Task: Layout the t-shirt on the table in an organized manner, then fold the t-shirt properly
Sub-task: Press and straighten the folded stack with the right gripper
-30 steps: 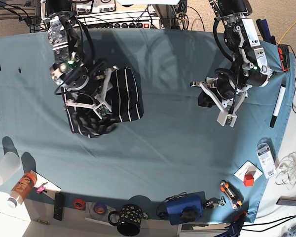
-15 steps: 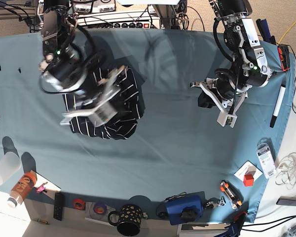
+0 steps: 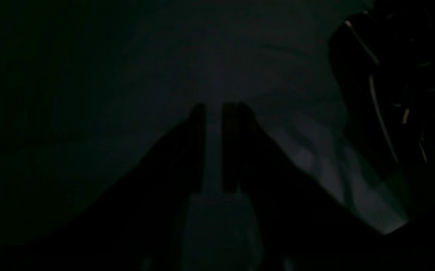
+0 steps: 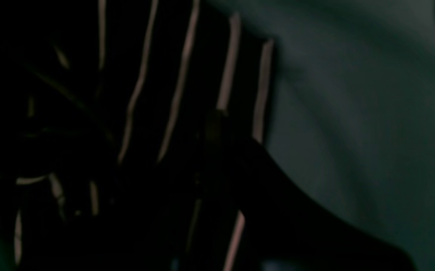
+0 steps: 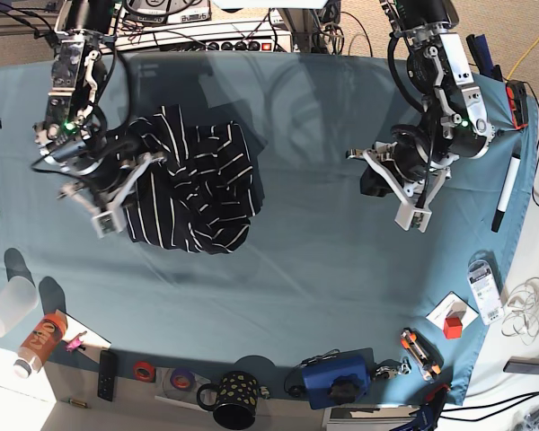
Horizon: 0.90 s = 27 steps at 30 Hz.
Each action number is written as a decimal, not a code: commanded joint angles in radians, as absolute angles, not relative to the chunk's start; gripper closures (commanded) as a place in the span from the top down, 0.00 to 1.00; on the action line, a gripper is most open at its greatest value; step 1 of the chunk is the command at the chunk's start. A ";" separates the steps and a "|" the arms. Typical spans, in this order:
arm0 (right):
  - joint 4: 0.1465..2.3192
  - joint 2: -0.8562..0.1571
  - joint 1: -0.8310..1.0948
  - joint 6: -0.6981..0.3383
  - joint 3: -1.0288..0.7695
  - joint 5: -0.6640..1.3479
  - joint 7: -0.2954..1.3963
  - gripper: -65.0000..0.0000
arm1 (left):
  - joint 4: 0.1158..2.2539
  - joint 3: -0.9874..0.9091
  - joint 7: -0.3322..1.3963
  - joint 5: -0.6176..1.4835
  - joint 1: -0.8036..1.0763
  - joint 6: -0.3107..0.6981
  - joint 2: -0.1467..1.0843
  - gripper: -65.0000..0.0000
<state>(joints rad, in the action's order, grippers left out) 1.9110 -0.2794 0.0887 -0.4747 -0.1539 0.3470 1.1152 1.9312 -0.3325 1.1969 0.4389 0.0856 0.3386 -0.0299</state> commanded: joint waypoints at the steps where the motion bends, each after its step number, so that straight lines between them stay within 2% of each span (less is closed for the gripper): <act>1: 1.928 -0.291 0.072 -0.484 -0.149 0.386 1.101 0.00 | 1.949 -0.331 1.179 0.458 0.072 0.343 -0.030 0.11; 8: 1.930 -0.291 0.072 -0.501 -0.004 0.543 1.227 0.00 | 1.949 -0.331 1.178 0.458 0.072 0.343 -0.030 0.11; 13: 1.930 -0.291 0.066 -0.509 0.128 0.614 1.121 0.00 | 1.949 -0.331 1.178 0.458 0.072 0.343 -0.030 0.11; 17: 1.931 -0.271 0.040 -0.599 0.184 0.664 1.100 0.00 | 1.949 -0.331 1.178 0.458 0.072 0.384 -0.030 0.11; 22: 1.931 -0.237 -0.002 -0.595 0.135 0.656 1.104 0.00 | 1.949 -0.331 1.178 0.458 0.072 0.387 -0.030 0.11; 27: 1.931 -0.230 -0.016 -0.585 -0.038 0.710 1.179 0.00 | 1.949 -0.331 1.178 0.459 0.072 0.387 -0.030 0.11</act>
